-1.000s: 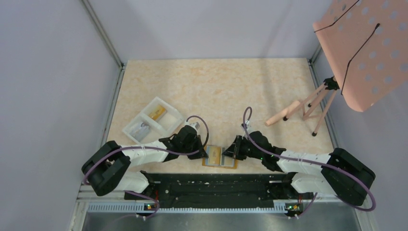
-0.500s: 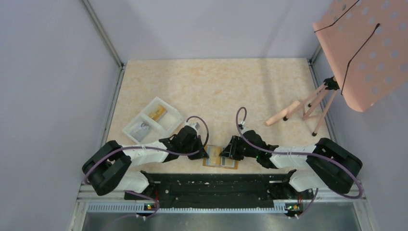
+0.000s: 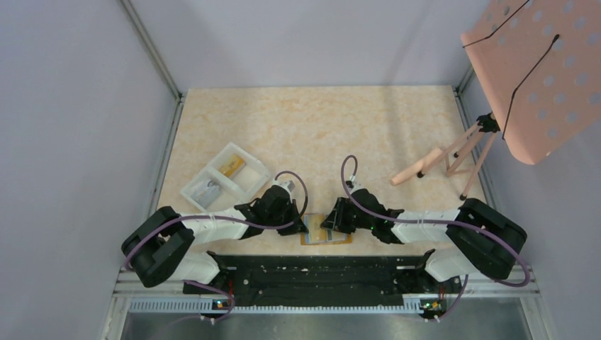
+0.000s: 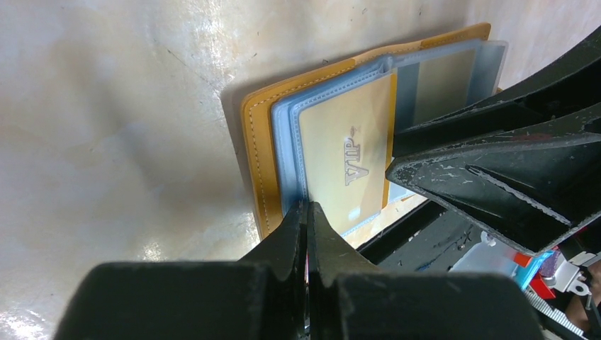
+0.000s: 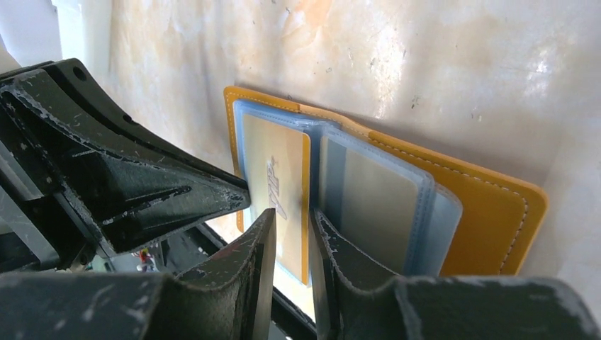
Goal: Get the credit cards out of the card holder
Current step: Remove the credit card from the card holder.
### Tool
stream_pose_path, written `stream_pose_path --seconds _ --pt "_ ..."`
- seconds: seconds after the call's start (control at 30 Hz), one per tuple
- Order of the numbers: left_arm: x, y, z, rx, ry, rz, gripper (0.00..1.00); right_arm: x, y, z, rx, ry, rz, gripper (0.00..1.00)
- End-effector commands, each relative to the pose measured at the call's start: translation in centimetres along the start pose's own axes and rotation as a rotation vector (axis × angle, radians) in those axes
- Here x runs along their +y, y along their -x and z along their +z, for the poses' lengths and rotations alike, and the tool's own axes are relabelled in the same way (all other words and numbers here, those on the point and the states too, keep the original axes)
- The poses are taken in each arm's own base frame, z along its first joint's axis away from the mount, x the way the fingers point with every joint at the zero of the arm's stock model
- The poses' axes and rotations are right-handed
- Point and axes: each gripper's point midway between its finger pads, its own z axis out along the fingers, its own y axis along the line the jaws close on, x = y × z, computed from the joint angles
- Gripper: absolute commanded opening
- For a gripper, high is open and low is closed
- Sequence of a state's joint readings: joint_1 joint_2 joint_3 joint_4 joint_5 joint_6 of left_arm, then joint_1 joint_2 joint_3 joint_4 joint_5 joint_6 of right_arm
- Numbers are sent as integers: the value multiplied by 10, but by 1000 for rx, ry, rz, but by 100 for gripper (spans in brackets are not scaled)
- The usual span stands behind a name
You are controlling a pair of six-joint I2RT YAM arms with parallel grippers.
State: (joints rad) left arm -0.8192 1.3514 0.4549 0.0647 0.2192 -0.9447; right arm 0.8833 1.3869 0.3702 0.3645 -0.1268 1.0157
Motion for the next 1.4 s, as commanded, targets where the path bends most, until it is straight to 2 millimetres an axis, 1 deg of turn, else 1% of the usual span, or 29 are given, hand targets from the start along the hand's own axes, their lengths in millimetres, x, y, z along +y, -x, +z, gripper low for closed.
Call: stream_pose_path --seconds 0.0,0.13,0.23,0.3,0.4,0.47,0.63,0.7,0.77,0.8,0.93,1.07,1.37 --pt "17 -12 4 31 48 -2 0 1 3 5 -7 -36 -39 26" --pt "17 -12 5 34 48 -2 0 0 1 6 4 -39 -49 30" --pt "17 -12 5 33 48 -2 0 4 -2 6 24 -19 -49 30" --pt "17 -12 5 32 49 -3 0 10 -4 5 36 27 -37 28" --pt "16 -12 6 41 50 -4 0 19 -3 3 27 103 -16 25" --pt "15 -12 6 43 47 -5 0 27 1 1 10 165 -13 22" --pt "13 -12 5 41 38 -9 0 31 2 -3 9 226 8 17" --pt "11 -11 5 38 35 -6 0 32 3 -3 6 232 10 12" --pt "10 -10 5 39 32 -6 0 33 4 -4 3 234 10 2" --pt "10 -11 5 42 33 -6 0 34 5 -5 0 240 10 0" --pt "12 -11 6 47 43 0 0 33 8 -10 -17 242 10 0" --pt "14 -11 6 49 59 4 0 21 9 -13 -21 192 3 0" --pt "16 -12 7 51 66 -5 0 16 10 -20 -25 183 -19 0"
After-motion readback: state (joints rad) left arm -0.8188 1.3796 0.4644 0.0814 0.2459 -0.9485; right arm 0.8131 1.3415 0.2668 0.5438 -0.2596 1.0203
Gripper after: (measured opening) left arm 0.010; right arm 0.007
